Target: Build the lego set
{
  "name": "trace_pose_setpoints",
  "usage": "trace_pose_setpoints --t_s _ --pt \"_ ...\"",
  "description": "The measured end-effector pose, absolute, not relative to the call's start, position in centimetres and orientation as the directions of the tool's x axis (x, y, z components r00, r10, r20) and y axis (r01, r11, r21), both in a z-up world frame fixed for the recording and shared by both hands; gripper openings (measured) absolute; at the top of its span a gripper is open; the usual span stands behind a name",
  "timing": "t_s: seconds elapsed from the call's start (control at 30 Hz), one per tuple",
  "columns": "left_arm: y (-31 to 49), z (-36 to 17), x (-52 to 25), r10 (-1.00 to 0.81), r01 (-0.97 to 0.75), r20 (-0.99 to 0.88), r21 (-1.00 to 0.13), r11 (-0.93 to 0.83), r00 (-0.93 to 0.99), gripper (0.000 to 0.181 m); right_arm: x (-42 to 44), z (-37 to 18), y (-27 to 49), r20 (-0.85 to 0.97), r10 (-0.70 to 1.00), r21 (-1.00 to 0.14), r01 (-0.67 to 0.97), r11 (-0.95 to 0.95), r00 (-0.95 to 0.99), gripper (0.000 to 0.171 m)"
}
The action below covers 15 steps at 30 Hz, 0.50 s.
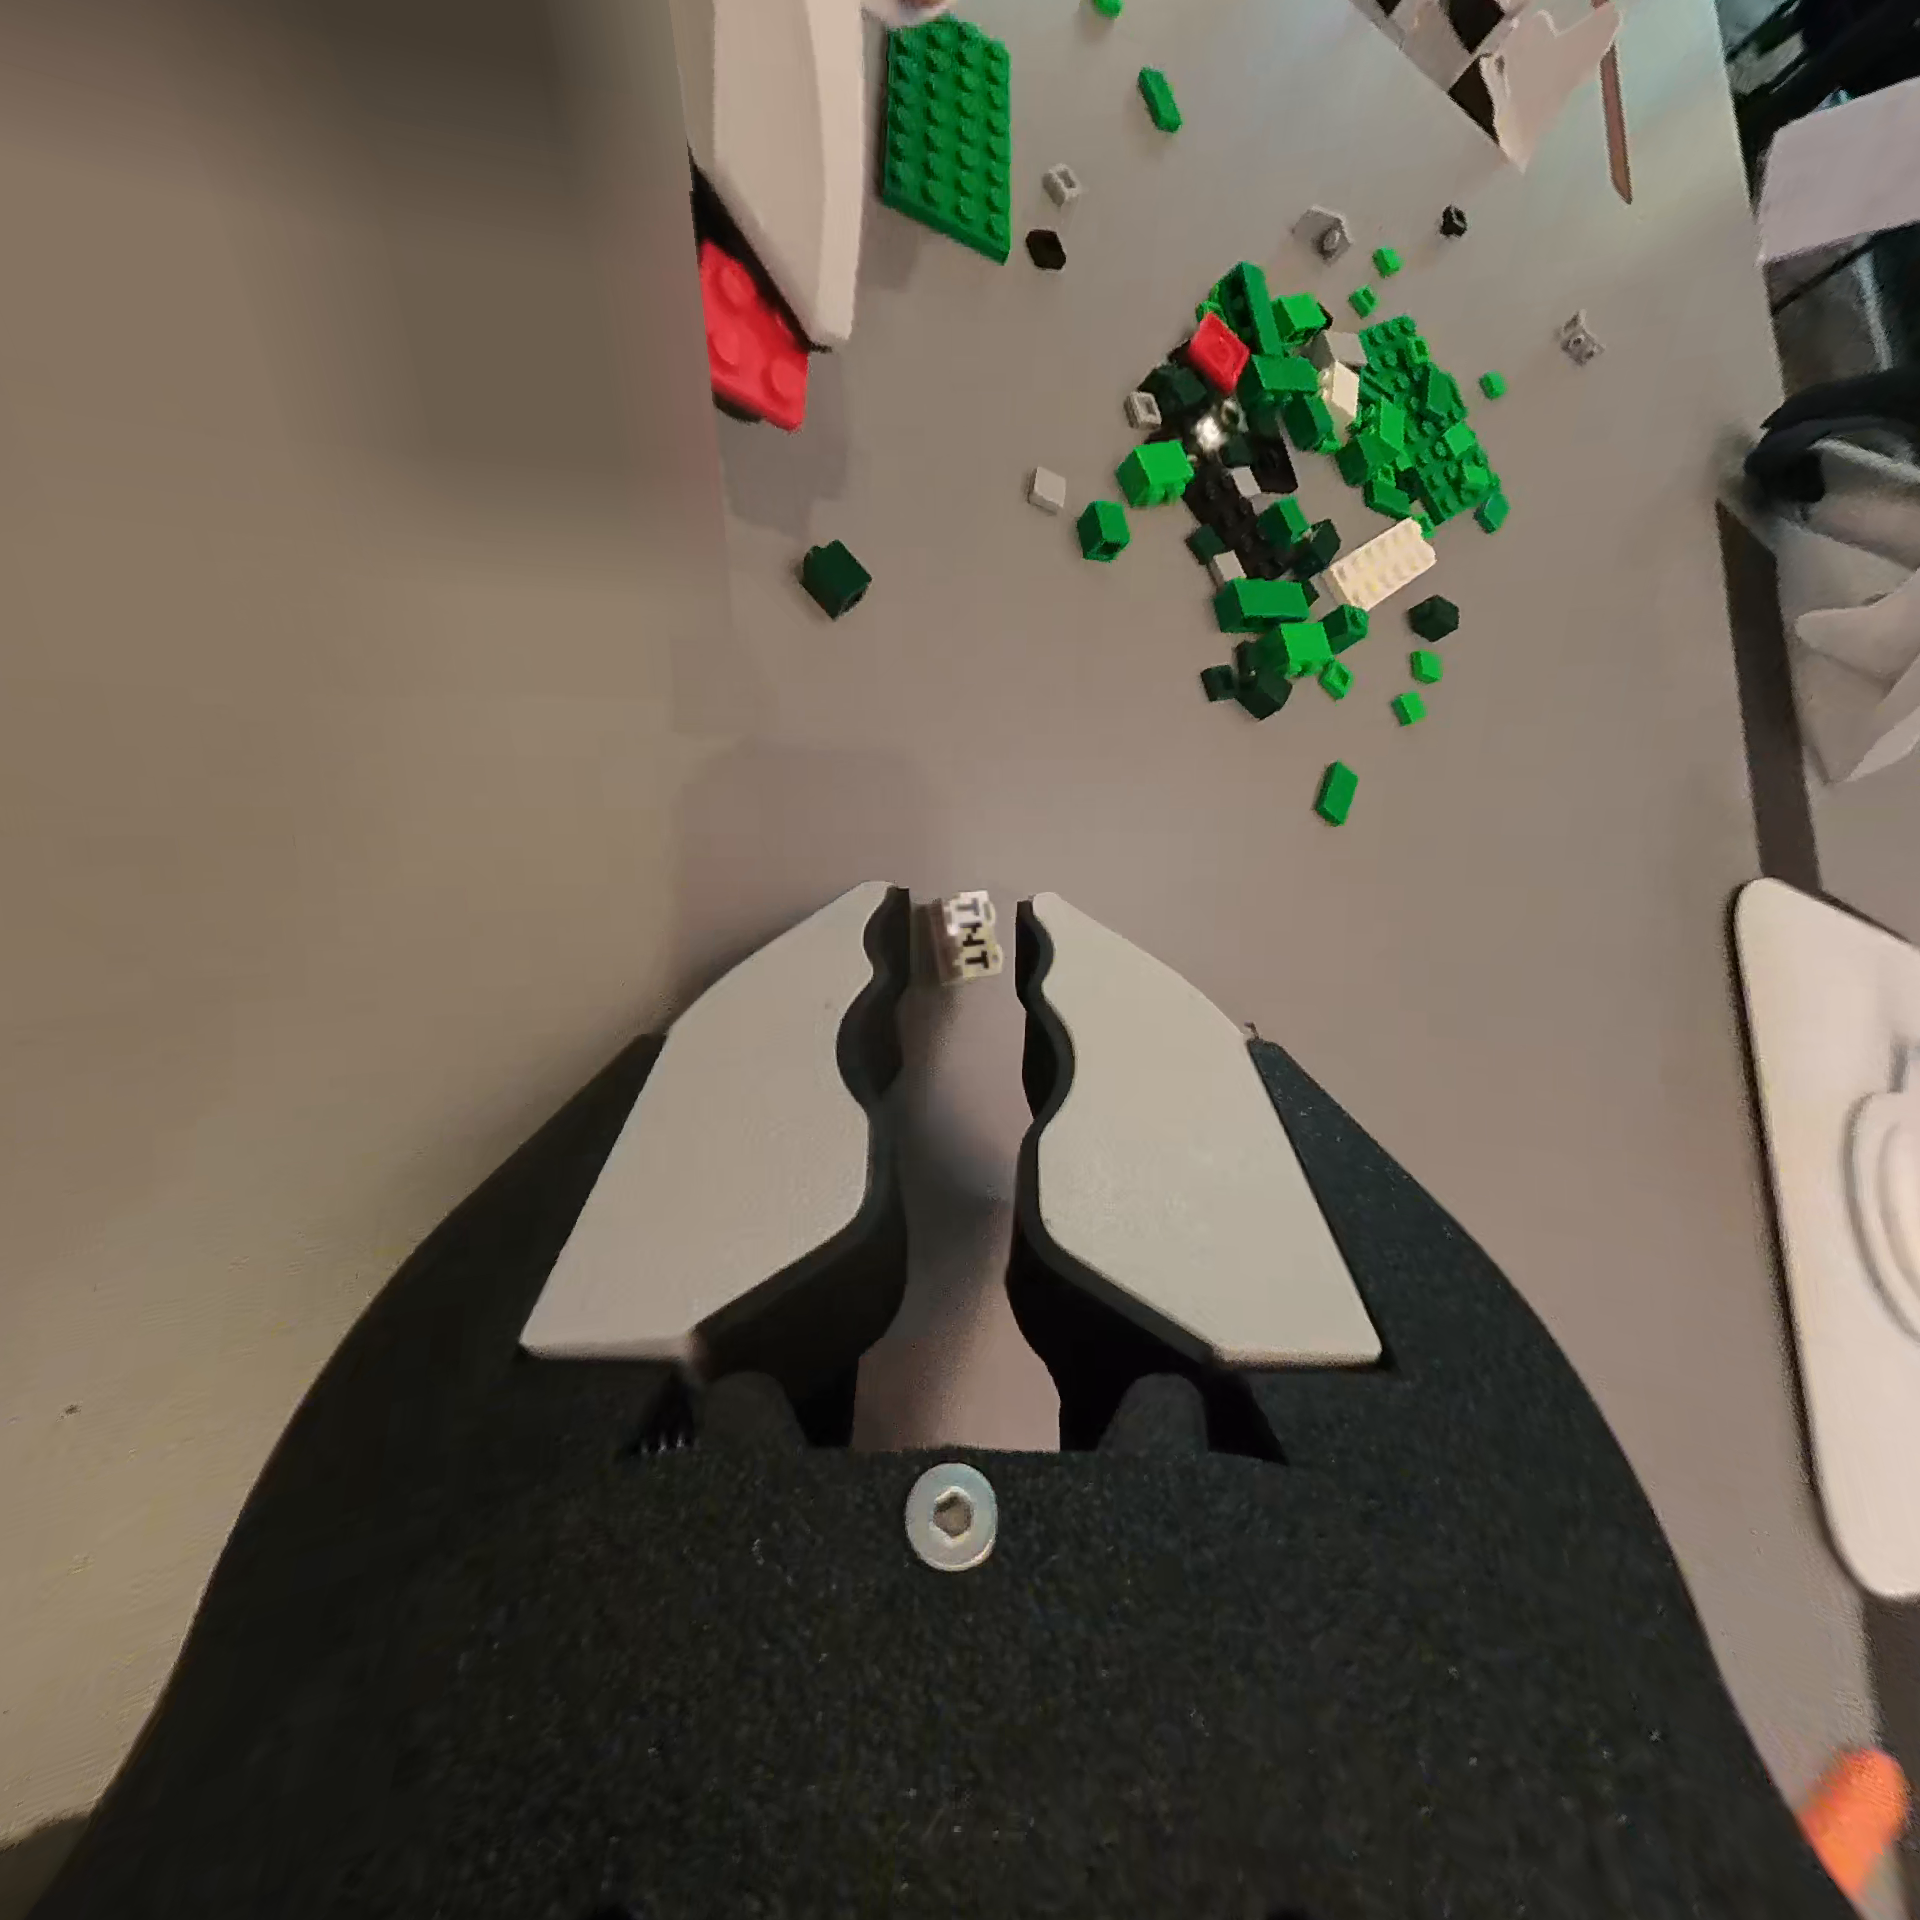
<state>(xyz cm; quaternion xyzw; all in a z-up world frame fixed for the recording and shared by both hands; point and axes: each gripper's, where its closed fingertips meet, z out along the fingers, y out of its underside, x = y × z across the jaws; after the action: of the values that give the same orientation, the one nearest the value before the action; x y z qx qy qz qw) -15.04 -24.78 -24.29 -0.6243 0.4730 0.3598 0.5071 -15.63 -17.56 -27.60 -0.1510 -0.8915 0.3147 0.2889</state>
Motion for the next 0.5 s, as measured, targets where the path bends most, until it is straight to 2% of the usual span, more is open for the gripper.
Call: trace_pose_setpoints --t_s 0.17,0.4,0.5 --pt "-24.76 -24.38 -14.99 -0.231 -0.957 -0.929 -0.288 -0.035 0.288 0.009 -15.29 -27.68 -17.42 0.220 0.510 -0.736 0.202 0.647 -0.831 0.019" --pt "-24.74 -24.38 -15.19 -0.234 -0.954 -0.926 -0.297 -0.036 0.297 0.009 -15.50 -28.22 -17.16 0.065 0.520 -0.734 0.312 0.604 -0.852 0.021" --pt "-24.73 -24.35 -15.23 -0.233 -0.953 -0.925 -0.300 -0.037 0.300 0.009 -15.32 -28.32 -17.21 0.040 0.518 -0.733 0.327 0.596 -0.854 0.012"
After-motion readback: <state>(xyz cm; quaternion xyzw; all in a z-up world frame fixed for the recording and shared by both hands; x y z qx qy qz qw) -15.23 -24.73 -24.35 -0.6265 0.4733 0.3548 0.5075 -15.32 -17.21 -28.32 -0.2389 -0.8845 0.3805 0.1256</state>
